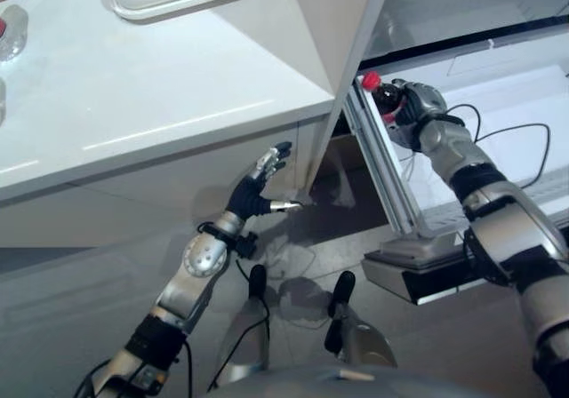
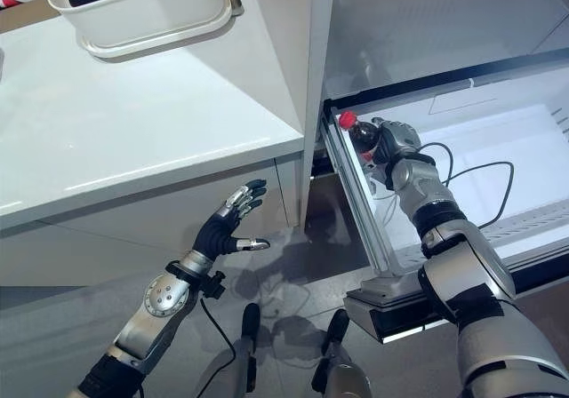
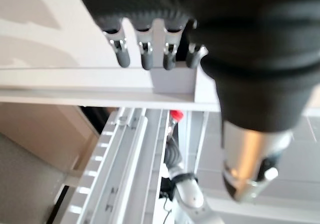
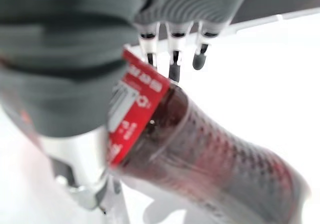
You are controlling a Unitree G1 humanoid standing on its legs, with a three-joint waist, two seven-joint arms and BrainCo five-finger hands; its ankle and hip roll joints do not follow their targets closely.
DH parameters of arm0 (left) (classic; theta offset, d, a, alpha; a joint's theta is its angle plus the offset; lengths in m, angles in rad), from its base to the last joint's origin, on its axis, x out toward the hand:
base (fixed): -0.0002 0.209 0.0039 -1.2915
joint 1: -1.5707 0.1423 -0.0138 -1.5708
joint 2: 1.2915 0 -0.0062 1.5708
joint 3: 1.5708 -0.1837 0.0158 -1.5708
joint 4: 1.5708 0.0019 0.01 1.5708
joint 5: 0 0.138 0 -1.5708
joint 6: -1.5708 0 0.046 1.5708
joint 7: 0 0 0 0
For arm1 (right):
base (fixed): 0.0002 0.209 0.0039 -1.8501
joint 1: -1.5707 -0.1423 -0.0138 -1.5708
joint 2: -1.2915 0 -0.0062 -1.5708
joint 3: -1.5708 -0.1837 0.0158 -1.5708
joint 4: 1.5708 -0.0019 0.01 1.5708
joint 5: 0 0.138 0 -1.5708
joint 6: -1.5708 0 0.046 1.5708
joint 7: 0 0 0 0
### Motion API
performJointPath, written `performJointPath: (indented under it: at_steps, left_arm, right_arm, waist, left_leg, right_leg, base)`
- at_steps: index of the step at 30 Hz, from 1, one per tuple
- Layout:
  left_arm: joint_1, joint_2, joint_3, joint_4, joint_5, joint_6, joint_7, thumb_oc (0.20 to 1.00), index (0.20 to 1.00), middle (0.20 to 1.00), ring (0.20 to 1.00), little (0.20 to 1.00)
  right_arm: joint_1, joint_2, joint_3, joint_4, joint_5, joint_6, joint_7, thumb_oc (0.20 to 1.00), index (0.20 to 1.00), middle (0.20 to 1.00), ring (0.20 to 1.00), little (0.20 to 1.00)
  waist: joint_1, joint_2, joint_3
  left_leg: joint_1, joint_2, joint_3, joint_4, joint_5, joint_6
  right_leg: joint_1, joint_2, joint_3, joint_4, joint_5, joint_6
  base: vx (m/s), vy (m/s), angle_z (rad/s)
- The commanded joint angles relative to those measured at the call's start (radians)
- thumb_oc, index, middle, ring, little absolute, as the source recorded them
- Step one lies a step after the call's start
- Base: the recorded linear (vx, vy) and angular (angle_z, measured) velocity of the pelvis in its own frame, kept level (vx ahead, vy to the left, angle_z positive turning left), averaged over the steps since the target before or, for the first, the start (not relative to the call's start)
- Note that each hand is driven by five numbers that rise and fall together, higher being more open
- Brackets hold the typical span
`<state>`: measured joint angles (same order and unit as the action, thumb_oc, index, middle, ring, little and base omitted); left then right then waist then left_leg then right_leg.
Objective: Take the drinks into the refrigerator
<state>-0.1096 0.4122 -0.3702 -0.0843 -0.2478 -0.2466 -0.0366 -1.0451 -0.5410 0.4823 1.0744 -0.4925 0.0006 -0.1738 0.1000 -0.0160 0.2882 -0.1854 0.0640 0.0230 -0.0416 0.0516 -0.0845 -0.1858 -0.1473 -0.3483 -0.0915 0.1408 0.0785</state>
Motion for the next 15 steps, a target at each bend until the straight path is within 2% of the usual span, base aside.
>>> performJointPath:
  at_steps: [1, 7, 10, 15]
  left_arm:
    - [-0.046, -0.002, 0.012, -0.098, 0.021, -0.04, 0.027, 1.0, 1.0, 1.0, 1.0, 1.0]
    - [-0.028, 0.02, 0.021, -0.123, -0.003, -0.036, 0.023, 1.0, 1.0, 1.0, 1.0, 1.0]
    - [-0.019, 0.036, 0.027, -0.134, -0.013, -0.027, 0.006, 1.0, 1.0, 1.0, 1.0, 1.0]
    - [-0.008, 0.04, 0.038, -0.137, -0.019, -0.023, -0.003, 1.0, 1.0, 1.0, 1.0, 1.0]
  right_arm:
    - [-0.017, 0.064, 0.015, 0.083, 0.127, -0.027, -0.018, 1.0, 1.0, 1.0, 1.0, 1.0]
    - [-0.033, 0.017, -0.065, 0.262, 0.246, -0.006, -0.032, 1.0, 1.0, 1.0, 1.0, 1.0]
    - [-0.036, -0.012, -0.07, 0.341, 0.249, 0.004, -0.002, 1.0, 1.0, 1.0, 1.0, 1.0]
    - [-0.011, -0.029, -0.102, 0.329, 0.295, -0.008, -0.014, 1.0, 1.0, 1.0, 1.0, 1.0]
  waist:
    - [0.037, -0.015, 0.055]
    - [0.041, -0.009, 0.059]
    - [0.039, -0.008, 0.055]
    - [0.032, -0.006, 0.053]
  left_leg:
    - [-0.047, -0.084, -0.026, -0.046, 0.014, 0.046]
    - [-0.048, -0.081, -0.023, -0.046, 0.011, 0.043]
    - [-0.054, -0.085, -0.024, -0.046, 0.015, 0.045]
    - [-0.055, -0.086, -0.023, -0.046, 0.015, 0.045]
  right_leg:
    - [0.029, -0.056, -0.039, 0.007, -0.006, 0.071]
    - [0.024, -0.055, -0.037, 0.009, -0.007, 0.071]
    - [0.017, -0.058, -0.039, 0.008, -0.001, 0.071]
    - [0.013, -0.057, -0.035, 0.008, 0.0, 0.072]
  base:
    - [-0.04, 0.005, 0.02]
    - [0.0, 0.0, 0.0]
    - [0.0, 0.0, 0.0]
    - [0.0, 0.0, 0.0]
